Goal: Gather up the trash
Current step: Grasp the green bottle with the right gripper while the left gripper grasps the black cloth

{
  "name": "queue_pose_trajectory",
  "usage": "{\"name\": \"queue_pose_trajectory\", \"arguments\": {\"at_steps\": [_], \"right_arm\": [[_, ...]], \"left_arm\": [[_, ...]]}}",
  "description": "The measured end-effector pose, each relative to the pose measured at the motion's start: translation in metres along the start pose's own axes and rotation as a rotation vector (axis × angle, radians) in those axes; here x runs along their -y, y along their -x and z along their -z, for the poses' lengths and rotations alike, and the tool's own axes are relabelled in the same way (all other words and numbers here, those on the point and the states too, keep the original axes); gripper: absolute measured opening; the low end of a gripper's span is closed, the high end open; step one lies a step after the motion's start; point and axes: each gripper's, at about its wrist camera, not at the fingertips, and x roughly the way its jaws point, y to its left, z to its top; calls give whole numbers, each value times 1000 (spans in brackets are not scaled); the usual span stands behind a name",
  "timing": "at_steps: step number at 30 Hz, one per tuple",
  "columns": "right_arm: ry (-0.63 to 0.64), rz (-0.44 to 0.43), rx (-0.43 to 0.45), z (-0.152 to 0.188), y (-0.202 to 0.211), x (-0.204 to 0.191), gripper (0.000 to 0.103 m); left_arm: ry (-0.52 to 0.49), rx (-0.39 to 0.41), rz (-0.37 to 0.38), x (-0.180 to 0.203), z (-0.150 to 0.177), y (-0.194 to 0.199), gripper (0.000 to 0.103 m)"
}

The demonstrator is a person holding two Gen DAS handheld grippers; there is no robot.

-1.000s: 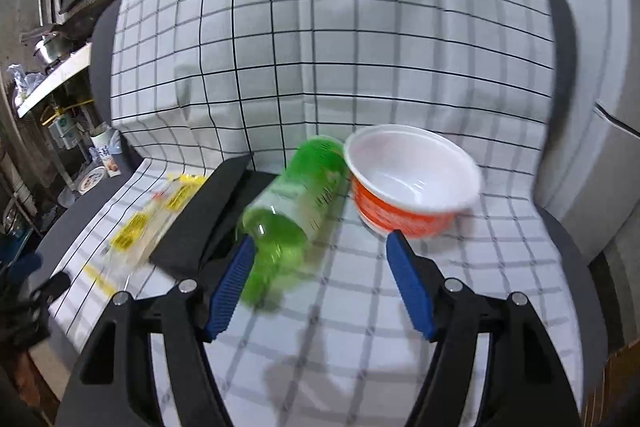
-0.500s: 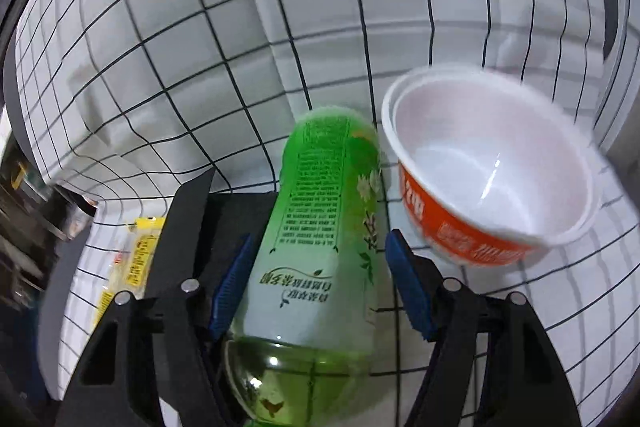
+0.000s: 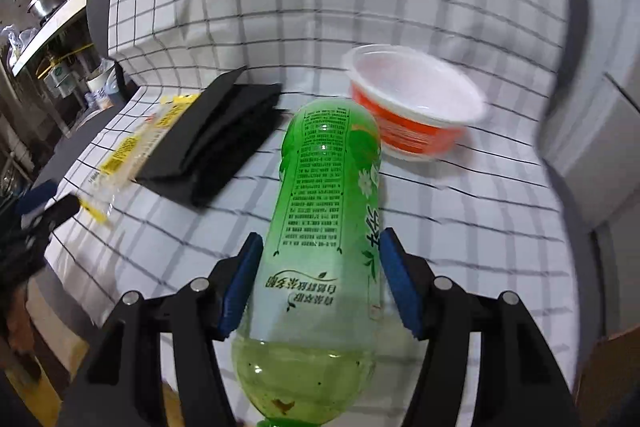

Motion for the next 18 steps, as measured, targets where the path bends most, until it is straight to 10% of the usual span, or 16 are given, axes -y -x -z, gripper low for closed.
{"name": "queue_pose_trajectory", "arguments": {"at_steps": [8, 18], "right_arm": [[-98, 25, 113, 34, 53, 42, 60], [-178, 12, 143, 44, 55, 72, 60]], "left_arm": [[-164, 5, 72, 72, -18, -26, 69], [-231, -38, -66, 106, -46, -80, 64]]}}
